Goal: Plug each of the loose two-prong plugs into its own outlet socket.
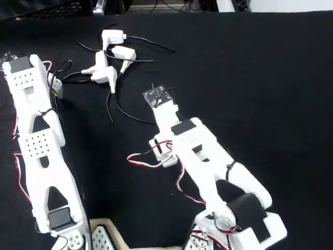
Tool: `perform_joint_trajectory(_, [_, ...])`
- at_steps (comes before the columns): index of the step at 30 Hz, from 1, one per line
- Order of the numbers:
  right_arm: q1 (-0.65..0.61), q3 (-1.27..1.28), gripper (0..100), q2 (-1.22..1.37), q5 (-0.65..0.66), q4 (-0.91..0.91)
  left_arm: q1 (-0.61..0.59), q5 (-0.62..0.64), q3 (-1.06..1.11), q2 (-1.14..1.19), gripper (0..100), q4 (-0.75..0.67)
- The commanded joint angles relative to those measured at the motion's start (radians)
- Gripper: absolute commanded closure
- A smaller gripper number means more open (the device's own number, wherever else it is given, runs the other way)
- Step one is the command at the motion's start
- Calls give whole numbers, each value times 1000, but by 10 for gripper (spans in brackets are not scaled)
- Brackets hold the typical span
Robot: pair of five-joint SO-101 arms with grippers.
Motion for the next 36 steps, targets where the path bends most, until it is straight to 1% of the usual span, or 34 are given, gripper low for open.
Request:
perform_joint_trajectory(1, [-40, -54, 687, -8, 12, 46, -7, 8, -48, -17, 838, 8])
perform_joint_trajectory(6, [-75, -87, 686, -8, 6, 49, -7, 8, -48, -17, 838, 8])
perform_joint_trajectory(16, [-74, -153, 686, -2, 6, 84, -7, 8, -48, -17, 838, 8])
perform_joint_trajectory(19, [-84, -96, 686, -2, 6, 75, -7, 8, -48, -17, 838, 8])
perform_joint_trajectory(24, [-86, -2, 686, -1, 6, 0, -7, 8, -48, -17, 838, 8])
perform_joint_trajectory(34, [-81, 8, 687, 1, 6, -3, -8, 8, -48, -17, 838, 8])
perform_joint_trajectory(36, [-58, 25, 687, 1, 8, -6, -8, 8, -48, -17, 838, 8])
